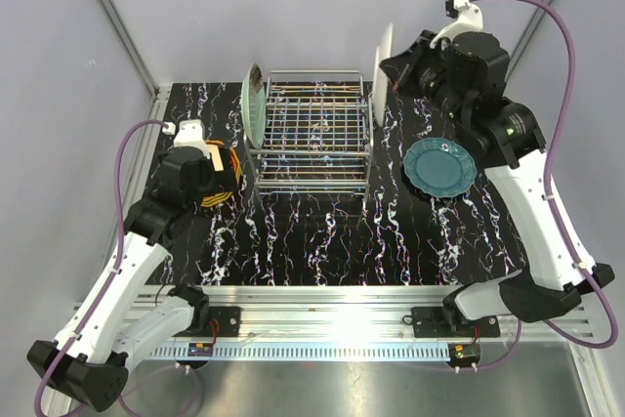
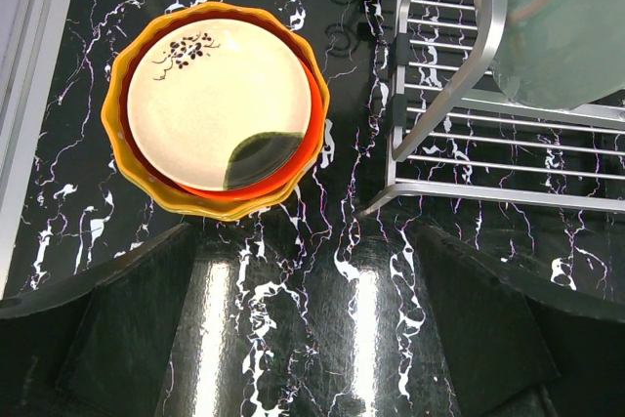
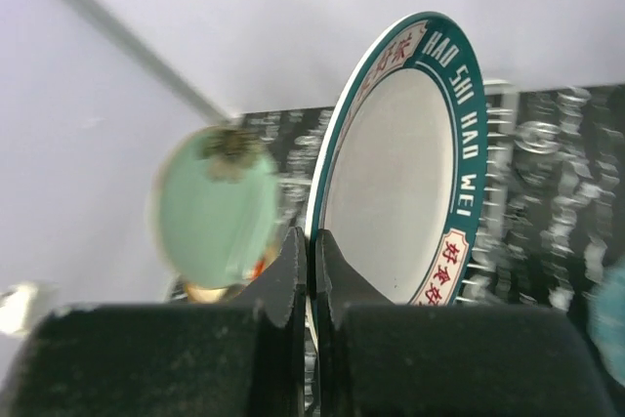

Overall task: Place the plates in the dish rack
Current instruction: Insert the plate into the dish rack

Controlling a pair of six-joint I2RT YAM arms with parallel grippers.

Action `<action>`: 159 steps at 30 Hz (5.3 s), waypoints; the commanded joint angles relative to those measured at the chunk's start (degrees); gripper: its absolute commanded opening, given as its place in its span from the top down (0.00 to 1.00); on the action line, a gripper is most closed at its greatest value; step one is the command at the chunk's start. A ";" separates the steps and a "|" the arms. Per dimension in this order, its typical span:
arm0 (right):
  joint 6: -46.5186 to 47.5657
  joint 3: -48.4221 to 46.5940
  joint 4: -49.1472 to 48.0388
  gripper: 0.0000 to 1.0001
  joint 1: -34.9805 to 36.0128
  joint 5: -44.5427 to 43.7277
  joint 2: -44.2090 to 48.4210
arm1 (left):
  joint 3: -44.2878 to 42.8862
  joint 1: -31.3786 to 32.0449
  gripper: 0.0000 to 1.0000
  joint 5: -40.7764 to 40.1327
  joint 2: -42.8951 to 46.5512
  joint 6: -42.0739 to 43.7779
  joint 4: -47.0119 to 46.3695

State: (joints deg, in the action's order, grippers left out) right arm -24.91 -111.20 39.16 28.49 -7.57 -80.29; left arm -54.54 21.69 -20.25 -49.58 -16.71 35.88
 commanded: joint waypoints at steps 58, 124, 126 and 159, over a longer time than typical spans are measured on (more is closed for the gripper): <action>-12.36 1.07 -26.50 0.88 20.38 -0.78 -19.82 | -0.56 0.19 0.01 -1.64 1.15 0.71 -2.83; -19.30 19.09 -20.17 0.24 8.78 -2.09 -10.50 | -0.48 0.19 0.01 -1.99 1.15 0.71 -2.92; -19.65 19.35 -19.91 0.26 8.60 -2.44 -10.68 | -0.56 0.19 0.01 -1.99 1.24 0.80 -2.83; -22.29 21.37 -25.53 0.48 5.17 7.40 -15.16 | -0.03 0.46 0.01 -0.32 3.44 2.47 -4.50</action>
State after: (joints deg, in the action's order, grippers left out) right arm -47.13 -87.13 15.64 33.95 -1.78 -94.94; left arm -54.48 21.85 -20.34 -46.02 -14.85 33.39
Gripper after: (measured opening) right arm 0.527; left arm 0.988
